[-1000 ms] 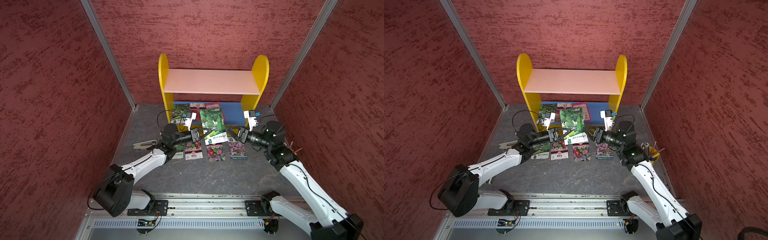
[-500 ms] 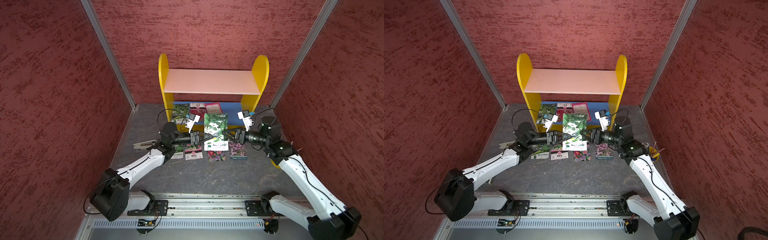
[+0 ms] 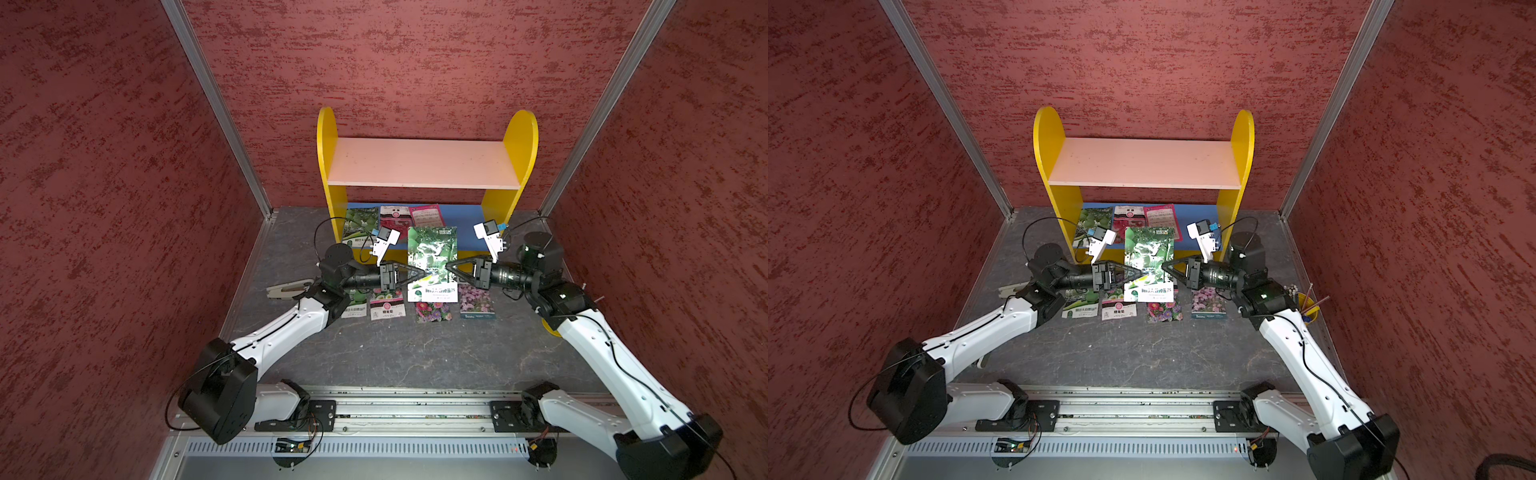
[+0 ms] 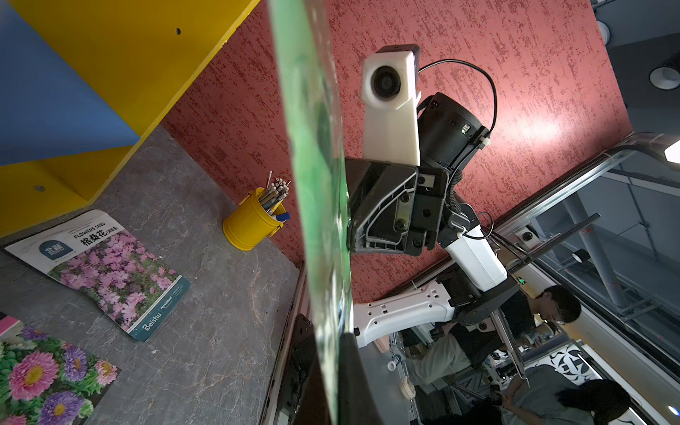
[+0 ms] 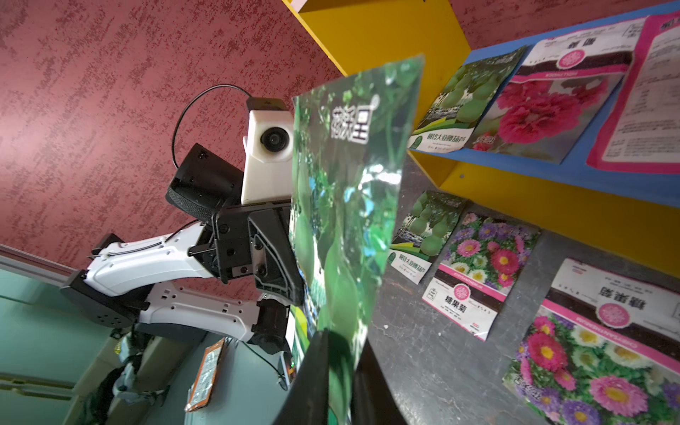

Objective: Take the seed bag off the shelf
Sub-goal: Pick up the seed packet from the shelf.

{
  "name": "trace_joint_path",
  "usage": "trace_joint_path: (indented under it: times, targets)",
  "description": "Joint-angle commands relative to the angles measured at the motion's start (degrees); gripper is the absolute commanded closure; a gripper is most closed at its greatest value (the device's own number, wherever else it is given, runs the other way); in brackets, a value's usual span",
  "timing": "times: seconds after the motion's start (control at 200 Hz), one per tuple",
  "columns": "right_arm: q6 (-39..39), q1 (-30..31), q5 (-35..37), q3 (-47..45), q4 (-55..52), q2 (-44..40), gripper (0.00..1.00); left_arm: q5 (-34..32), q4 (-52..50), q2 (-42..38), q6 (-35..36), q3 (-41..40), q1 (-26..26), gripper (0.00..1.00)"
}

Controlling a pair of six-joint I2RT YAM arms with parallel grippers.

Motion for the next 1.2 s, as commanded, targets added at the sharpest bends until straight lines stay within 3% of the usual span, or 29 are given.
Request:
trace_joint_path:
  times: [0.0,0.115,0.22,0.521,0.741,0.917,1.197]
  targets:
    - [1.1,0.0,-2.8,0.8,3.4,-0.3,0.93,-0.6,-2.5,0.1,2.1,1.8,0.3,1.00]
    - [2.2,0.0,-2.7,0.0,4.5,-0.4,1.00,-1.2,-4.6,0.1,2.9,2.6,0.3,0.93]
    - [3.5,0.0,-2.0,-0.8,5.5,-0.7,1.00,-2.9,-10.0,-0.3,5.1,3.3,0.4,0.76]
    - [7.2,1.3,2.7,-7.3,6.4,-4.3,1.00,-9.8,-26.0,-6.5,11.4,3.2,5.1,0.00]
    - [12.0,8.7,9.6,-15.3,11.0,-6.7,1.00,-16.9,-41.7,-15.6,16.4,5.0,9.8,0.00]
    - [19.3,17.9,18.5,-23.5,22.0,-5.7,1.00,-21.3,-50.9,-21.5,19.2,7.0,13.0,0.00]
    - [25.8,31.0,29.4,-26.3,36.7,6.6,1.00,-22.6,-53.7,-26.7,18.7,6.7,14.9,0.00]
